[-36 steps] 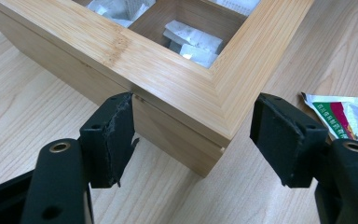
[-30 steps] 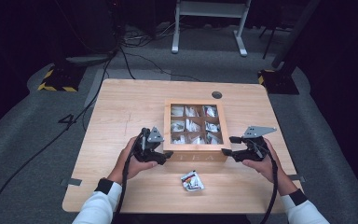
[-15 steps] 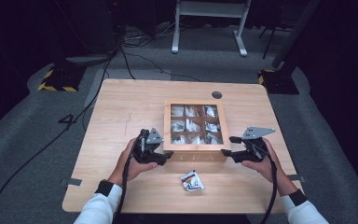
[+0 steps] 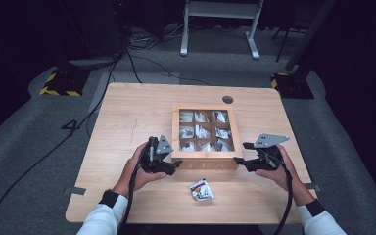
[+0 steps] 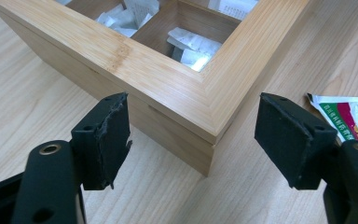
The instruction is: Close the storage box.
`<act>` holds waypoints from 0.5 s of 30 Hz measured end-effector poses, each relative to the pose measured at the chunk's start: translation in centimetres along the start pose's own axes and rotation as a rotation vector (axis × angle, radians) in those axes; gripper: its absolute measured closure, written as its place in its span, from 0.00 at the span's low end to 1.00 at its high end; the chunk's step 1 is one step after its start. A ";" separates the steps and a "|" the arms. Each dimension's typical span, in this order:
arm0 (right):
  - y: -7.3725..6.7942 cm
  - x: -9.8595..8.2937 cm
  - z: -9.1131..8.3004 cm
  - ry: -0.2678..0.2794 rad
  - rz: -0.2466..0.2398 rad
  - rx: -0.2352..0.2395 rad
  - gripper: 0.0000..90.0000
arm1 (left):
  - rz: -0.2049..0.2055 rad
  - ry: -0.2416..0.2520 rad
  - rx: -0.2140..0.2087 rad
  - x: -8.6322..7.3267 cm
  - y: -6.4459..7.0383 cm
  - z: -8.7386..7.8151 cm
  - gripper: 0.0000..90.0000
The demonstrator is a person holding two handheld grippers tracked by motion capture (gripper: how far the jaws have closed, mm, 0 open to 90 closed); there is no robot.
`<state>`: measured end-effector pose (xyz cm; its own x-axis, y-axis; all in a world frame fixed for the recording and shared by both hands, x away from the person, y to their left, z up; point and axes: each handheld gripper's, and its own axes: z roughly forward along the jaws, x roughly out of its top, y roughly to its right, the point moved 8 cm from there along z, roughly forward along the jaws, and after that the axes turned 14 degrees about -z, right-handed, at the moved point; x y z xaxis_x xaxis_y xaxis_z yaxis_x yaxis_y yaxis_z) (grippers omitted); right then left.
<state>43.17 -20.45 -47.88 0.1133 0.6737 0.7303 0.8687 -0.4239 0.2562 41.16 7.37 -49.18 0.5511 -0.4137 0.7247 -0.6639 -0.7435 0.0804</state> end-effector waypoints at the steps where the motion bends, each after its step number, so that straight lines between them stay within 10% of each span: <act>1: 0.0 0.0 0.0 0.000 0.000 0.000 0.35 | 0.000 0.000 0.000 0.0 0.0 0.0 0.27; 15: -0.6 -0.3 -0.8 -0.025 -0.081 -0.044 0.32 | 0.053 0.003 0.084 -1.8 -1.1 -1.6 0.22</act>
<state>42.25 -20.95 -47.73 0.0562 0.7210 0.6907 0.8537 -0.3934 0.3413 40.02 9.78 -49.46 0.5144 -0.4521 0.7286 -0.6474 -0.7620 -0.0157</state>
